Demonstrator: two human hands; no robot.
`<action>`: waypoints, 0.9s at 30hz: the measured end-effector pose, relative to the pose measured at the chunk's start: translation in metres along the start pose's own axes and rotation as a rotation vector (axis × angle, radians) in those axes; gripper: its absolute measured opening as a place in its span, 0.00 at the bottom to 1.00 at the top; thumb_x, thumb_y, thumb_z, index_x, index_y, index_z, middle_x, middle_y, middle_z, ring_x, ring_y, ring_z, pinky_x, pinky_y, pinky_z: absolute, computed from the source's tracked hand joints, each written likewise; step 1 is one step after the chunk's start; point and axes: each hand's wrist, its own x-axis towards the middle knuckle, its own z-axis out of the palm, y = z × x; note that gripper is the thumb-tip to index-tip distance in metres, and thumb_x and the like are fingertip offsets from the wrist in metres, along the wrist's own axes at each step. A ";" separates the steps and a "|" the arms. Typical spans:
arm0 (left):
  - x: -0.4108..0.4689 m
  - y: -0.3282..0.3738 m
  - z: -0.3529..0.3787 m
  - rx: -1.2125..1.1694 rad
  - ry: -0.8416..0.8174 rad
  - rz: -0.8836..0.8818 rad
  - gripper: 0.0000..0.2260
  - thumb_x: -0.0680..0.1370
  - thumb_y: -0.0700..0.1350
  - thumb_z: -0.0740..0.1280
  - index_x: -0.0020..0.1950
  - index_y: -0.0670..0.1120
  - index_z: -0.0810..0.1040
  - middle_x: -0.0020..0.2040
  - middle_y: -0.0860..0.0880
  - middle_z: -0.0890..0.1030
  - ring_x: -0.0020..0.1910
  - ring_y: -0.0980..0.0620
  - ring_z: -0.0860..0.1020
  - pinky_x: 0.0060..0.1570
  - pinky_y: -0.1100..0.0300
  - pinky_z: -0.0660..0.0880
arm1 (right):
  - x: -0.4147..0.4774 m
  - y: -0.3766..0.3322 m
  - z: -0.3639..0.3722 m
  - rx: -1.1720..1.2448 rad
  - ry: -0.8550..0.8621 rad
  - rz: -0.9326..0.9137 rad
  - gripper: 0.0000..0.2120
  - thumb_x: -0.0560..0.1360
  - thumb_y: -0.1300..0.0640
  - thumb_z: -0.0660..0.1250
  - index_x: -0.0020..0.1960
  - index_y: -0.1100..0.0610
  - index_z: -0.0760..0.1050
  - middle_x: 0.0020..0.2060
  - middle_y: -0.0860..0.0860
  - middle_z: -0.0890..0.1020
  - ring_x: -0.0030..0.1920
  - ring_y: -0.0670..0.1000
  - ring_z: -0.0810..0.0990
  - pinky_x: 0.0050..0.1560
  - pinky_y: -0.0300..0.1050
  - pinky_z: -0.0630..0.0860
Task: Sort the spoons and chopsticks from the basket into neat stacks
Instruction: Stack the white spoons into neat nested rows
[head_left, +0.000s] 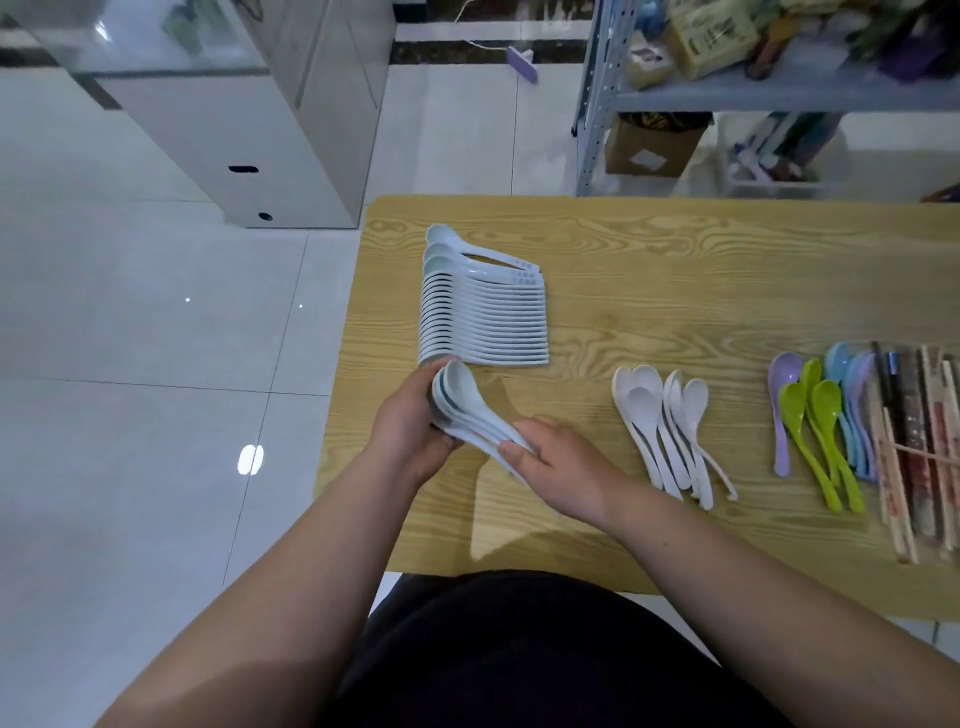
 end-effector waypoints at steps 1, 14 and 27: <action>-0.004 -0.002 0.004 0.015 -0.015 0.006 0.07 0.80 0.47 0.67 0.50 0.43 0.80 0.36 0.49 0.78 0.33 0.52 0.78 0.35 0.58 0.76 | -0.003 0.001 -0.003 0.007 -0.022 0.010 0.14 0.83 0.49 0.60 0.41 0.53 0.68 0.40 0.47 0.72 0.39 0.44 0.75 0.43 0.47 0.70; -0.026 -0.030 0.019 0.072 -0.029 0.169 0.15 0.64 0.37 0.63 0.50 0.44 0.76 0.40 0.48 0.77 0.35 0.48 0.78 0.40 0.54 0.74 | -0.031 0.022 -0.023 0.941 -0.568 0.436 0.29 0.82 0.38 0.54 0.62 0.62 0.76 0.36 0.52 0.75 0.31 0.48 0.71 0.36 0.42 0.73; 0.023 -0.040 -0.058 0.992 0.100 0.285 0.15 0.73 0.40 0.69 0.57 0.55 0.78 0.50 0.56 0.82 0.45 0.59 0.80 0.40 0.67 0.74 | 0.048 0.039 -0.020 -0.517 -0.325 -0.033 0.18 0.81 0.37 0.58 0.58 0.49 0.73 0.52 0.49 0.77 0.53 0.54 0.76 0.51 0.51 0.73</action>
